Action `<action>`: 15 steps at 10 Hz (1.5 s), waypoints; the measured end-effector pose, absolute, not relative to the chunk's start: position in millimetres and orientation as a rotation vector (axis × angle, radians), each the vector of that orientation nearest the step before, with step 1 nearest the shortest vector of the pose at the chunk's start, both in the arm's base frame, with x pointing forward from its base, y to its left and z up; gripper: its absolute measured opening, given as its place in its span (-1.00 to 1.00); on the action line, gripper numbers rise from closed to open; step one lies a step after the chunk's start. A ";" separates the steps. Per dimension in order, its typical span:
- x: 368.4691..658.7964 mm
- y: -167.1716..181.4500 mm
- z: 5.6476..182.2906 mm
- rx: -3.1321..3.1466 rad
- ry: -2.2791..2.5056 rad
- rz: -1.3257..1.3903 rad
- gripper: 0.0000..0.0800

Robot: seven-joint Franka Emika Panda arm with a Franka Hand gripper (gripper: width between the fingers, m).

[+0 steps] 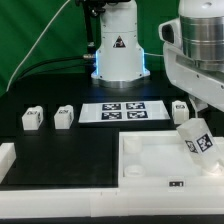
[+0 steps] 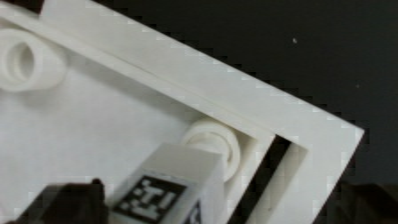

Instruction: Assemble one leg

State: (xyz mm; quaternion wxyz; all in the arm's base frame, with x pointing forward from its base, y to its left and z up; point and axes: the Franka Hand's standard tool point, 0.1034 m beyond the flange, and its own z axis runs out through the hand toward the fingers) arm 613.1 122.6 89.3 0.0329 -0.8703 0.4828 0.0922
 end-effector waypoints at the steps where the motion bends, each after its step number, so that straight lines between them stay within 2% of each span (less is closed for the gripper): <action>1: 612.5 122.5 89.0 -2.753 1.322 0.282 0.62; 4: 612.3 119.3 87.1 -2.912 0.818 0.257 0.62; 10: 610.2 117.6 84.2 -2.926 0.752 0.252 0.62; 15: 602.0 87.8 75.2 -2.949 0.655 0.250 0.62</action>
Offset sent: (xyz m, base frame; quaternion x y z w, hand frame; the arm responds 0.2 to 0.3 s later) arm -0.0003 -0.0043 -0.0021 0.0051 -0.0013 -0.2686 0.9632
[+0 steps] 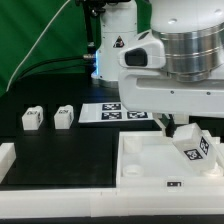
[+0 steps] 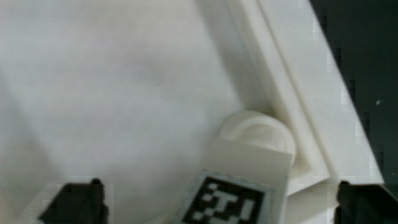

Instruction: Assemble one leg

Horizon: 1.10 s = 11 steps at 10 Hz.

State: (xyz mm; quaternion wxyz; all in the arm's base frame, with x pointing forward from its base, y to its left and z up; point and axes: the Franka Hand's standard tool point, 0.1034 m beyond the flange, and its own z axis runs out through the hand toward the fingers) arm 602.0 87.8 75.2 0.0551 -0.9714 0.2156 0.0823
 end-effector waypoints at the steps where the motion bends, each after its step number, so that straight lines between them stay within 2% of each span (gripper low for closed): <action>1: 602.4 85.6 75.2 -2.952 0.639 0.248 0.62; 3: 607.4 80.7 80.4 -2.965 0.534 0.241 0.62; 7: 606.7 80.8 78.7 -2.991 0.245 0.222 0.62; 11: 615.4 79.7 78.6 -2.988 0.257 0.209 0.62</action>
Offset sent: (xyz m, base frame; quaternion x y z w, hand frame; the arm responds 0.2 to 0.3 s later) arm 0.0000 0.0000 0.0000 0.0000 0.0000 0.0000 1.0000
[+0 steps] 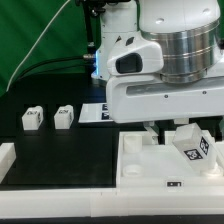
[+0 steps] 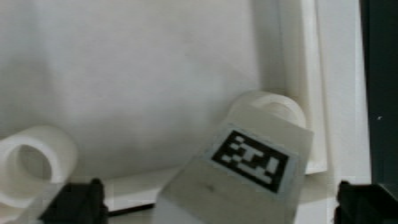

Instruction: Assemble one leg

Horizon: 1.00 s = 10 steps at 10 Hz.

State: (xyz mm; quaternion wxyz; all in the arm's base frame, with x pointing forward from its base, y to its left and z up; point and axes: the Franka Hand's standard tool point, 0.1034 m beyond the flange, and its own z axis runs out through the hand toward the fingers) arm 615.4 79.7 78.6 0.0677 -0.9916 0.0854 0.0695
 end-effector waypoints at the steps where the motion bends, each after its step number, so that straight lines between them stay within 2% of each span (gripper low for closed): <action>1: 619.5 82.1 80.5 -2.987 0.254 0.199 0.62; 5: 621.9 82.8 79.8 -2.987 0.249 0.189 0.62; 6: 620.7 82.3 78.5 -2.988 0.250 0.192 0.36; 7: 620.7 82.2 78.6 -2.988 0.250 0.192 0.00; 8: 622.7 83.0 81.3 -2.987 0.249 0.183 0.00; 9: 622.3 84.0 81.0 -2.987 0.251 0.185 -0.18; 10: 622.0 86.0 81.1 -2.987 0.247 0.186 -0.18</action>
Offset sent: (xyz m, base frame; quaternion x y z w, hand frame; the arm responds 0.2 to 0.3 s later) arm 0.0014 0.0021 0.0020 -0.0027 0.0010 0.0044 1.0000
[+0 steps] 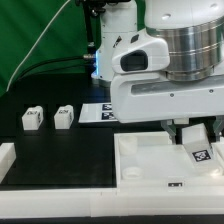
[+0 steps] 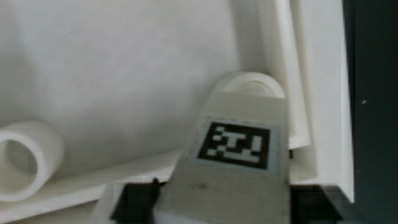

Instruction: Assemble one leg

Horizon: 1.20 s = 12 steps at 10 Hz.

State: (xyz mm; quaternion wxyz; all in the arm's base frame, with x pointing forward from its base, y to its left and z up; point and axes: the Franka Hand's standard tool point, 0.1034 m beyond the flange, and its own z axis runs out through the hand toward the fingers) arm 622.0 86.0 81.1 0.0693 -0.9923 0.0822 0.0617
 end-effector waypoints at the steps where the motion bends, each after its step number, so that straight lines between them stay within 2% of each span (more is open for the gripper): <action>1: 621.0 88.6 81.6 -2.988 0.263 0.188 -0.18; 5: 613.9 109.3 81.6 -2.994 0.312 0.055 -0.25; 12: 610.5 109.3 81.3 -2.990 0.368 0.017 -0.26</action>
Offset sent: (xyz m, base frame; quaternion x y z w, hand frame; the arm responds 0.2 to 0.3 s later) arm -0.0337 0.0135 -0.0156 -0.0269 0.0342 0.0186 0.9989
